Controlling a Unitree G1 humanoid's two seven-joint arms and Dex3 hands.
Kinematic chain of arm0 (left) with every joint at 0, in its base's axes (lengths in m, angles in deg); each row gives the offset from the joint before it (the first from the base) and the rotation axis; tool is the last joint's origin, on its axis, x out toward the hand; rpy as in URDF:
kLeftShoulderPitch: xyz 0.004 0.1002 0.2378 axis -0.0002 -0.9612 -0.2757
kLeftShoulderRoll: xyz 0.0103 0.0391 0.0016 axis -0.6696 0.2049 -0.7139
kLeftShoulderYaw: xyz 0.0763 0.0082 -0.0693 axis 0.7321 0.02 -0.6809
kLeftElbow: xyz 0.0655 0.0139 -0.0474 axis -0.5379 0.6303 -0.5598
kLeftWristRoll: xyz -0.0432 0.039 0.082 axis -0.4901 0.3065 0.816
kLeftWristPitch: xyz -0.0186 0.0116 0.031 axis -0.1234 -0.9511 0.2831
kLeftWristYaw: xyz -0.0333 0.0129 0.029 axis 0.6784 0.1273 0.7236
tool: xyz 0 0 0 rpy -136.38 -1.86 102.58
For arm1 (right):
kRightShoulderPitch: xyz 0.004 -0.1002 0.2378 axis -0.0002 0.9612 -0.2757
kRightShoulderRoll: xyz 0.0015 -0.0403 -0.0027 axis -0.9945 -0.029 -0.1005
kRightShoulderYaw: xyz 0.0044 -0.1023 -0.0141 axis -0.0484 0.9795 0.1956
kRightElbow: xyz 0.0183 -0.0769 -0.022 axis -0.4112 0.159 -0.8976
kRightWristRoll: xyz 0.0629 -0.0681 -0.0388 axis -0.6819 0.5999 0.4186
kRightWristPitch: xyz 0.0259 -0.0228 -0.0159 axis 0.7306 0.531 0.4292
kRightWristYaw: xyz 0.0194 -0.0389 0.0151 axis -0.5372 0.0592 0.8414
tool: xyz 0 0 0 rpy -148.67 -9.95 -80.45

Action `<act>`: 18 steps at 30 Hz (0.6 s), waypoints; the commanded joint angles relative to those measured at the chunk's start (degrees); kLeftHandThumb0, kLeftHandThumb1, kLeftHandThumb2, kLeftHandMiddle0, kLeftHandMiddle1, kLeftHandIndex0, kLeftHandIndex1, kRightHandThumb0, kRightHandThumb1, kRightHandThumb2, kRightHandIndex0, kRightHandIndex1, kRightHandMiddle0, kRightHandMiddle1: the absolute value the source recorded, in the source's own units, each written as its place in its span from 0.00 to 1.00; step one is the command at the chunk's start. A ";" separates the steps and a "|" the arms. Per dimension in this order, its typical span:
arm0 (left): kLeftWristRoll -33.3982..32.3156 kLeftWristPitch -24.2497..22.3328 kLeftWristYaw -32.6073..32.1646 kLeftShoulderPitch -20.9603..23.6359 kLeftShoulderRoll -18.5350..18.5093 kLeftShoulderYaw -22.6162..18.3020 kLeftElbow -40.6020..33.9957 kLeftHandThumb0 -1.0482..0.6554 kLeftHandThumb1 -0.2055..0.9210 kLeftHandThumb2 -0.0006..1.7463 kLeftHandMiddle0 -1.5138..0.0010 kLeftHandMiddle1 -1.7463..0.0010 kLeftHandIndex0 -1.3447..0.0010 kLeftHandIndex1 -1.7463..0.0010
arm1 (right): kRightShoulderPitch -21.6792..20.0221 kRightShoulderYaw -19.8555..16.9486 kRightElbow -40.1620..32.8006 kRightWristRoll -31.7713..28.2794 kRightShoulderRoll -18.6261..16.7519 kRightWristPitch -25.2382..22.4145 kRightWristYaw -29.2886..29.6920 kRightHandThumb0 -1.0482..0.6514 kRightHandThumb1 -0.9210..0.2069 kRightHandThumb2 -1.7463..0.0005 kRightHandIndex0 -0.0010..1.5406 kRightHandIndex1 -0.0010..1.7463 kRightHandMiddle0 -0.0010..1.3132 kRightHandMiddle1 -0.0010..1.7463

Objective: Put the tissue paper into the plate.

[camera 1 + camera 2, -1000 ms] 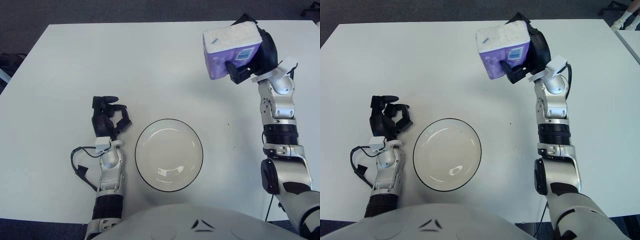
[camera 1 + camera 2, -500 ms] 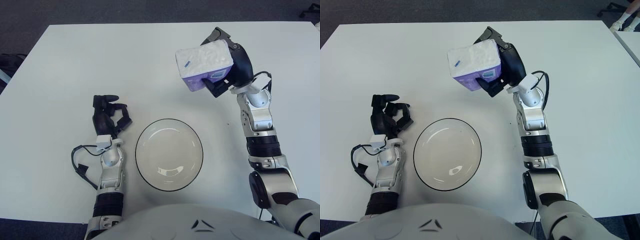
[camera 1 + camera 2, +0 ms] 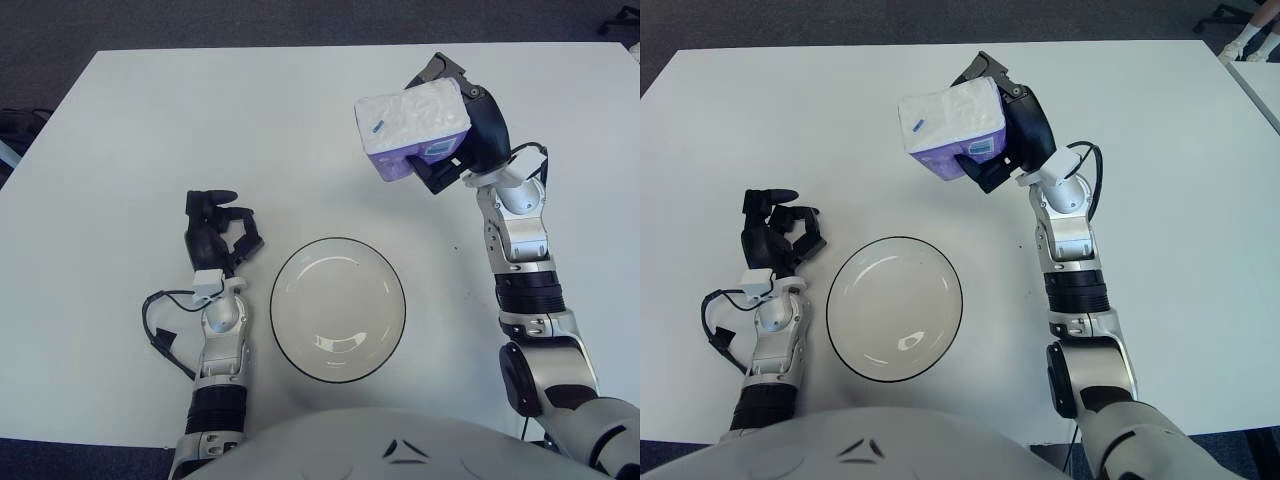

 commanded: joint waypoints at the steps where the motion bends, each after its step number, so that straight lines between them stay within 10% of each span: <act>1: 1.17 -5.06 -1.09 -4.05 1.58 0.71 3.16 0.61 0.67 0.55 0.61 0.18 0.79 0.00 | -0.32 -0.52 -0.45 -0.30 0.24 0.68 0.26 0.62 0.92 0.00 0.63 0.92 0.55 1.00; 12: -1.98 -3.38 0.96 -3.51 0.96 0.20 4.66 0.61 0.66 0.56 0.62 0.15 0.80 0.00 | -0.48 -0.64 -0.11 -0.40 0.33 0.78 0.16 0.62 0.92 0.00 0.63 0.92 0.55 1.00; 15: -2.14 -2.98 1.16 -3.40 0.77 0.20 5.00 0.61 0.66 0.56 0.62 0.15 0.80 0.00 | 4.48 12.38 -4.36 12.17 6.31 26.27 -8.34 0.62 0.89 0.01 0.61 0.94 0.53 1.00; 18: -2.47 -2.05 1.68 -3.27 0.52 0.19 5.52 0.61 0.66 0.57 0.62 0.14 0.79 0.00 | 5.02 15.34 -5.07 11.41 8.15 27.67 -11.53 0.62 0.87 0.02 0.59 0.95 0.51 1.00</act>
